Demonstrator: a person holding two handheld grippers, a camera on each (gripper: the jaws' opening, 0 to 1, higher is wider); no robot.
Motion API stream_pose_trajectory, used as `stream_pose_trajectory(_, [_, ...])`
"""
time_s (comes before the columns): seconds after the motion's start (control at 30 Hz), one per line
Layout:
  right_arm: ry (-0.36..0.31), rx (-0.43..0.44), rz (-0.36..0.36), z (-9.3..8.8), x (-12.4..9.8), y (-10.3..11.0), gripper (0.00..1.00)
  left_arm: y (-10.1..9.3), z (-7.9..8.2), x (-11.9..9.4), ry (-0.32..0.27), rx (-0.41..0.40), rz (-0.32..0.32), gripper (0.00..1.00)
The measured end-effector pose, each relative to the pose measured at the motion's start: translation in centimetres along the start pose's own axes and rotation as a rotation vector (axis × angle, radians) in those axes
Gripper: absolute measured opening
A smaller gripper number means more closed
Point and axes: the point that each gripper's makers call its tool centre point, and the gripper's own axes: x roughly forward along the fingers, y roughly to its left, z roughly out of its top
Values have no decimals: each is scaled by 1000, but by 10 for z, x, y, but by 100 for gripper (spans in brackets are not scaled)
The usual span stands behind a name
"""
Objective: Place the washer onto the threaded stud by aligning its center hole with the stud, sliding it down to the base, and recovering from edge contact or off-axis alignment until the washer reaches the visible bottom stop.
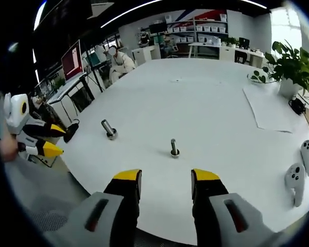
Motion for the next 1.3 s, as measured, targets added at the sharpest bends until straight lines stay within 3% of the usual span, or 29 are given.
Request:
stream_pose_trajectory(0.2, [-35, 10, 41, 6, -1, 11, 43, 17, -14, 0, 47, -35, 61, 35])
stream_pose_trajectory(0.27, [-26, 4, 53, 6, 0, 13, 44, 20, -9, -2, 20, -76, 66, 36])
stream_pose_trajectory(0.4, [-34, 21, 58, 8, 1, 12, 44, 24, 3, -6, -26, -18, 106, 35])
stream_pose_trajectory(0.8, [-32, 14, 63, 8, 0, 15, 44, 34, -2, -5, -10, -4, 141, 35])
stream_pose_trajectory(1.07, [-13, -6, 30, 1, 0, 7, 44, 31, 6, -9, -52, -46, 125, 35])
stream_pose_trajectory(1.17, [-1, 20, 45, -1, 2, 9, 44, 33, -1, -7, -23, -33, 128, 35])
stream_pose_trajectory(1.3, [15, -14, 35, -7, 0, 9, 44, 36, -1, -10, -42, -99, 128, 35])
